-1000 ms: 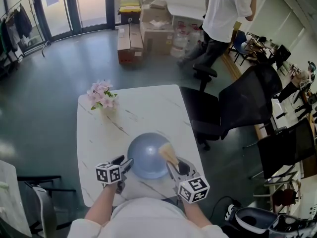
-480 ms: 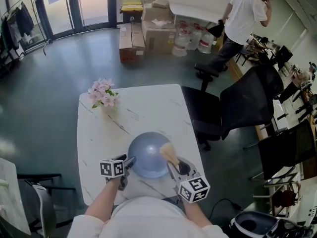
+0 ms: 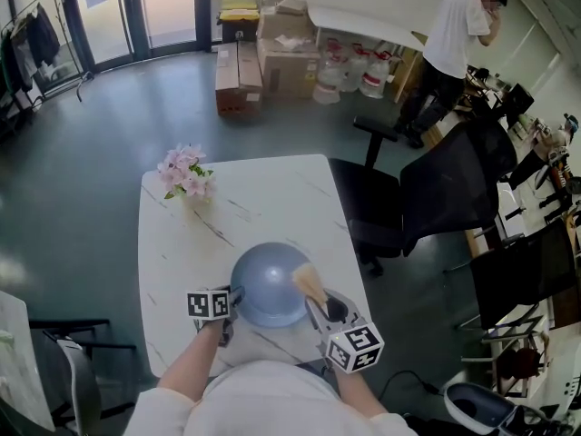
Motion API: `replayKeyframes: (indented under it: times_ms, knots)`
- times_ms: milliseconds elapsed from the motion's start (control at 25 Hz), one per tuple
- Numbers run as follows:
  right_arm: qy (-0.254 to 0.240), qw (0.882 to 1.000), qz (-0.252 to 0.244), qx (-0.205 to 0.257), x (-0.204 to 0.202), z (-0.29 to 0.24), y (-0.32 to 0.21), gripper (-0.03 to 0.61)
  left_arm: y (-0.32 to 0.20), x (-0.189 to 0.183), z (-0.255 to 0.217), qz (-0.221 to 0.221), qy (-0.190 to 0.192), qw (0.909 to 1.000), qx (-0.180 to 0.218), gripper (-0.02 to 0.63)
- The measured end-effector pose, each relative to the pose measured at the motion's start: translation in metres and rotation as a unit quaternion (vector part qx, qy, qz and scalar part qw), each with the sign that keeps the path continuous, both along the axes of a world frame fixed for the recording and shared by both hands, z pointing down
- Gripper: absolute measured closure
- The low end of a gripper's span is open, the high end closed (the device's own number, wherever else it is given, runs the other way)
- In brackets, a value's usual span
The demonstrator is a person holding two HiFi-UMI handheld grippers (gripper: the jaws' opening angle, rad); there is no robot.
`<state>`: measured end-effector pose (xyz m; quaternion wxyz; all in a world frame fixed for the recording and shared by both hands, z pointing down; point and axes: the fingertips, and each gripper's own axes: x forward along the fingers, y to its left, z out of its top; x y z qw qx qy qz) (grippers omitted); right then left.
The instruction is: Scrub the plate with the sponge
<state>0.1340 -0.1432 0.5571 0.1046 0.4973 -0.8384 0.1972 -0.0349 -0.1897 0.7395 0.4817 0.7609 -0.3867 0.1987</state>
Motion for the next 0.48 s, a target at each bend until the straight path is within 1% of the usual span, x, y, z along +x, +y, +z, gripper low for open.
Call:
replayKeyframes:
  times_ms: [40, 200, 400, 480]
  knots:
    - [0.0, 1.0, 0.001, 0.0, 0.0012, -0.0004, 0.0005, 0.459, 0.0005, -0.0003, 0.0006, -0.004, 0.001, 1.0, -0.002, 0.483]
    - [0.002, 1.0, 0.005, 0.001, 0.006, -0.0023, 0.0015, 0.459, -0.0008, -0.0033, 0.0009, -0.023, 0.001, 0.9997, -0.005, 0.523]
    - [0.001, 1.0, 0.007, 0.0, 0.0081, -0.0018, 0.0026, 0.459, -0.0022, -0.0041, 0.0044, -0.06, 0.032, 0.9972, -0.031, 0.542]
    - [0.001, 1.0, 0.007, 0.0, 0.0089, -0.0021, 0.0025, 0.459, -0.0031, -0.0047, 0.0045, -0.072, 0.038, 0.9959, -0.038, 0.548]
